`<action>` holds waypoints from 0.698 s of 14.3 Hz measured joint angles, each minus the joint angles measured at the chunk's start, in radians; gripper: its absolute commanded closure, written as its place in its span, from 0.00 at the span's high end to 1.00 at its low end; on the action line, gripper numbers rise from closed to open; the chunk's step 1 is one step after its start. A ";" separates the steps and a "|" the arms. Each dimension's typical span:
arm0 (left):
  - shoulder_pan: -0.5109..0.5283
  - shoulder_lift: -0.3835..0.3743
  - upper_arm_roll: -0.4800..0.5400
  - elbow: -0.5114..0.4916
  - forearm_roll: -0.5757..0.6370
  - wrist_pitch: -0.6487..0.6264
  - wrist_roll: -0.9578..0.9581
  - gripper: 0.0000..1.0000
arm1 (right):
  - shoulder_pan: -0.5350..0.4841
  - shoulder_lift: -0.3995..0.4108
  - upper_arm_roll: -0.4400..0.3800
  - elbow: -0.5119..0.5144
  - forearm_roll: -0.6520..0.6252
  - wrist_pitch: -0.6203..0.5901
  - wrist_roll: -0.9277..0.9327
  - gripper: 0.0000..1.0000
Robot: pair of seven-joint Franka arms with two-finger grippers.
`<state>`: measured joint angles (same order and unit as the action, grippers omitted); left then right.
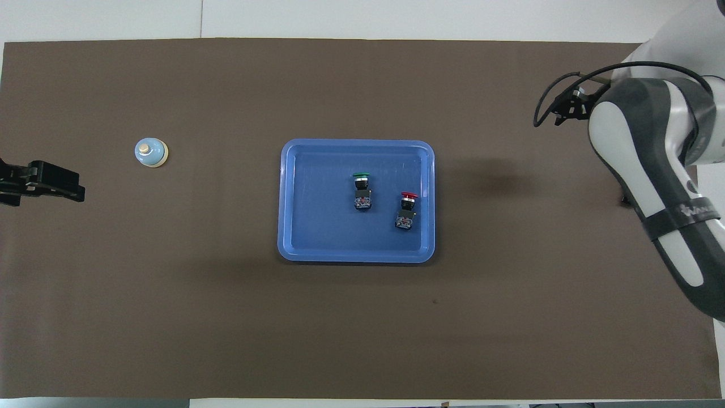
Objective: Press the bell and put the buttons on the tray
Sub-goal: 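Move the right gripper back and grasp the yellow-capped button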
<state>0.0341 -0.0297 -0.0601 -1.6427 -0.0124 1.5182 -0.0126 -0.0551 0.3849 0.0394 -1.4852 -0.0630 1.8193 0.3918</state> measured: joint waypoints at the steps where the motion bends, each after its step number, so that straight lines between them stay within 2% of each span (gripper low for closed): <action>1: 0.000 0.000 0.000 0.000 0.000 0.000 0.000 1.00 | -0.041 0.000 0.000 -0.007 0.000 0.000 -0.056 1.00; 3: 0.000 0.000 0.000 0.000 0.000 0.000 0.000 1.00 | -0.115 -0.005 0.000 -0.040 -0.005 0.027 -0.144 1.00; 5: 0.000 0.000 0.000 0.000 0.000 0.000 0.000 1.00 | -0.163 -0.024 0.000 -0.120 -0.012 0.108 -0.183 1.00; 8: 0.000 0.000 0.000 0.000 0.000 0.000 0.000 1.00 | -0.222 -0.063 0.000 -0.299 -0.017 0.321 -0.247 1.00; 10: 0.000 0.000 0.000 0.000 0.000 0.000 0.000 1.00 | -0.249 -0.074 0.000 -0.387 -0.018 0.417 -0.267 1.00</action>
<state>0.0341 -0.0297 -0.0601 -1.6427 -0.0124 1.5182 -0.0126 -0.3042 0.3113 0.0398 -1.8717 -0.0812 2.2368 0.1251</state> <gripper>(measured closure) 0.000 0.000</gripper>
